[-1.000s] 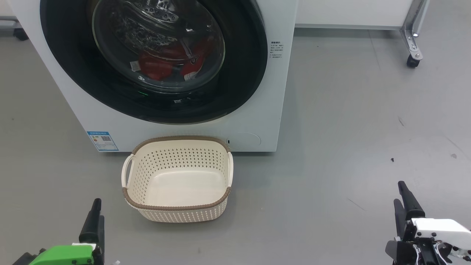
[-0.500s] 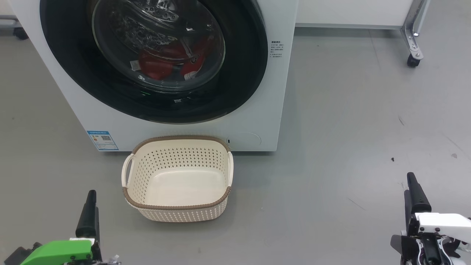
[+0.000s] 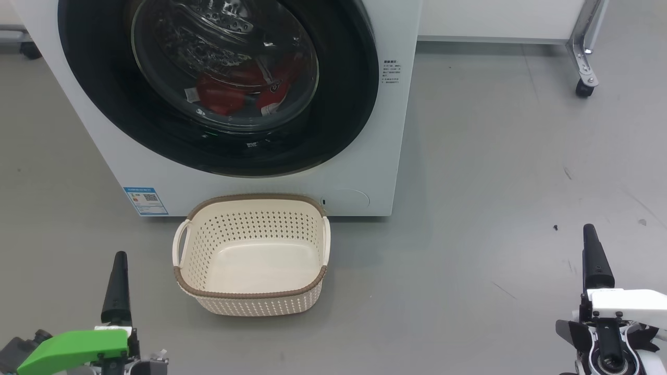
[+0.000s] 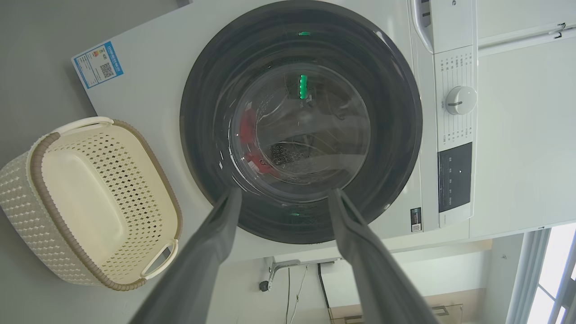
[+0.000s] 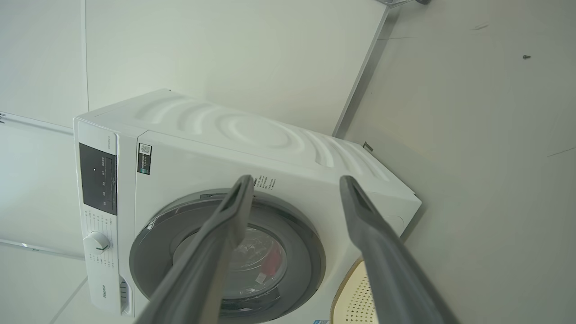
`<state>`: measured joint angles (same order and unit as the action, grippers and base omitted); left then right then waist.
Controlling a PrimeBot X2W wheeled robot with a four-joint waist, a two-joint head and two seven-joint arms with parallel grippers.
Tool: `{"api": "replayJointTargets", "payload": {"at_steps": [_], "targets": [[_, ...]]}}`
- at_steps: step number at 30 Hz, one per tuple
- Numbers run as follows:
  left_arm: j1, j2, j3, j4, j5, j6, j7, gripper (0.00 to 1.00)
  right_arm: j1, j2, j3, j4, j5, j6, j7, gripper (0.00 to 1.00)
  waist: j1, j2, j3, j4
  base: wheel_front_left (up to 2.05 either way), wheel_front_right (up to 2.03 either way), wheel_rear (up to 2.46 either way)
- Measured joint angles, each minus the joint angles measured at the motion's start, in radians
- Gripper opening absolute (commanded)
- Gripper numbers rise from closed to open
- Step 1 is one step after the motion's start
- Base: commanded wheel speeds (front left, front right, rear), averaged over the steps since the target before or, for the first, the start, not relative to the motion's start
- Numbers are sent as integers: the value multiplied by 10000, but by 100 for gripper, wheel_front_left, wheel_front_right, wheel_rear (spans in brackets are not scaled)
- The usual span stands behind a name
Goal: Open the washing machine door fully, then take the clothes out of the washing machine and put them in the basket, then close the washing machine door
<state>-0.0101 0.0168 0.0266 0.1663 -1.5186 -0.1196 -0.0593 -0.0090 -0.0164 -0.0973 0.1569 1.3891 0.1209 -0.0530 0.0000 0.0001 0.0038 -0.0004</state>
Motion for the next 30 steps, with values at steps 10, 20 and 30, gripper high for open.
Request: {"api": "replayJointTargets", "payload": {"at_steps": [10, 20, 30], "targets": [[-10, 10, -167, -531, 1110, 0, -385, 100, -26, -35, 194, -591, -1350, -2, -401, 100, 0, 0, -62, -5, 0, 0, 0], [-9, 38, -579, -966, 2656, -2, -698, 100, -20, -94, 500, -986, -3101, -259, -709, 100, 0, 0, -72, -14, 0, 0, 0], [-6, 161, -934, -1216, 4625, -4, -1024, 100, -2, -121, 982, -1231, -4757, -543, -1089, 100, 0, 0, -13, -29, 0, 0, 0]]}}
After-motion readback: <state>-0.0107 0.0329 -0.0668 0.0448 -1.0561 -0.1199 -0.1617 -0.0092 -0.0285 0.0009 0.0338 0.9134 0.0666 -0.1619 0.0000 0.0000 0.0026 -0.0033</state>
